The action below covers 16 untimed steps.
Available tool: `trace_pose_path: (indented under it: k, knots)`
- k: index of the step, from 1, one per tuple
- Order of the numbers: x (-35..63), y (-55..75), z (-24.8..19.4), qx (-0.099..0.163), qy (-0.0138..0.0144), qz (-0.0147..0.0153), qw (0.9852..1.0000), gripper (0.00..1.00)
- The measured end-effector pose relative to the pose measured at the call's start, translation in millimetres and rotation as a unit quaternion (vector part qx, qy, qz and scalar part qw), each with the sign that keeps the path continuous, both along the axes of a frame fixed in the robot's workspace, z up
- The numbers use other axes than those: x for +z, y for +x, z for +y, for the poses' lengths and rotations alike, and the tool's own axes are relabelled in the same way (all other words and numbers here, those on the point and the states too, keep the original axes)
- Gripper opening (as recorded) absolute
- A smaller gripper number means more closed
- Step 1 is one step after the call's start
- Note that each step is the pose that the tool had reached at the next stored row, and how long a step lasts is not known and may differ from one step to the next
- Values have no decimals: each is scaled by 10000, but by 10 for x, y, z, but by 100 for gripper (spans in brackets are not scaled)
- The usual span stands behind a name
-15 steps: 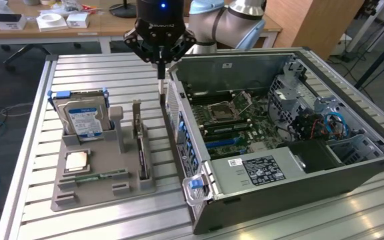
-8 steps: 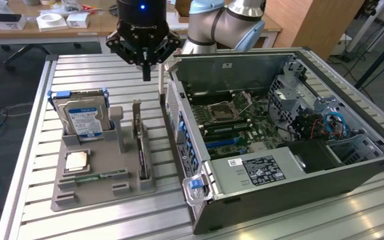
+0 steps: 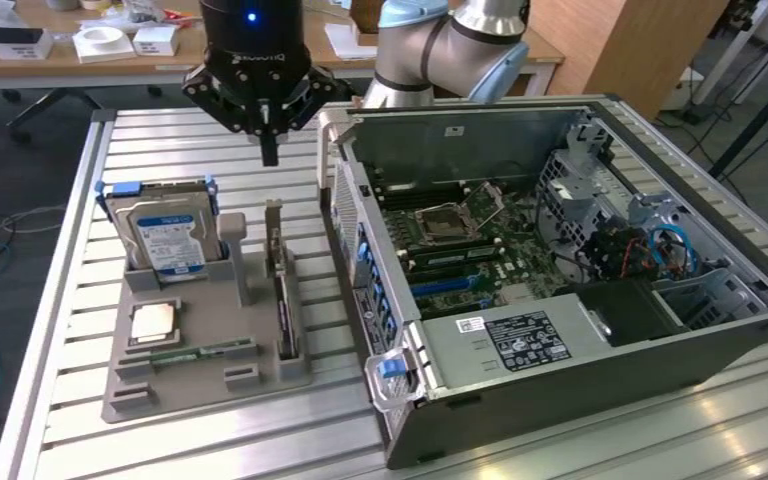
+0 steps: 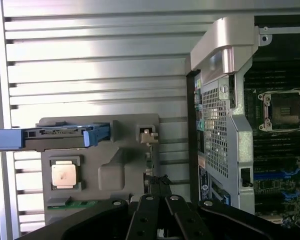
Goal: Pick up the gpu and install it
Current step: 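Reach for the gpu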
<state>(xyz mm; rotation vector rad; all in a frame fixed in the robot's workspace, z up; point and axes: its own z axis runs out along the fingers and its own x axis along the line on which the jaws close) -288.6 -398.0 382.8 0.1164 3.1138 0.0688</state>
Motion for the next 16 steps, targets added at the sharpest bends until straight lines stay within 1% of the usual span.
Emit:
trace_pose_path:
  k: [2, 7, 9, 11, 16]
  knots:
    - [-6, -44, 1, 0, 0, 0, 10000, 11]
    - [-6, -45, 1, 0, 0, 0, 10000, 11]
    - [-6, -47, -16, 0, 0, 1, 10000, 11]
    - [-6, -46, -58, -1, 0, 1, 10000, 11]
    - [-6, -49, -197, -1, 0, 0, 10000, 11]
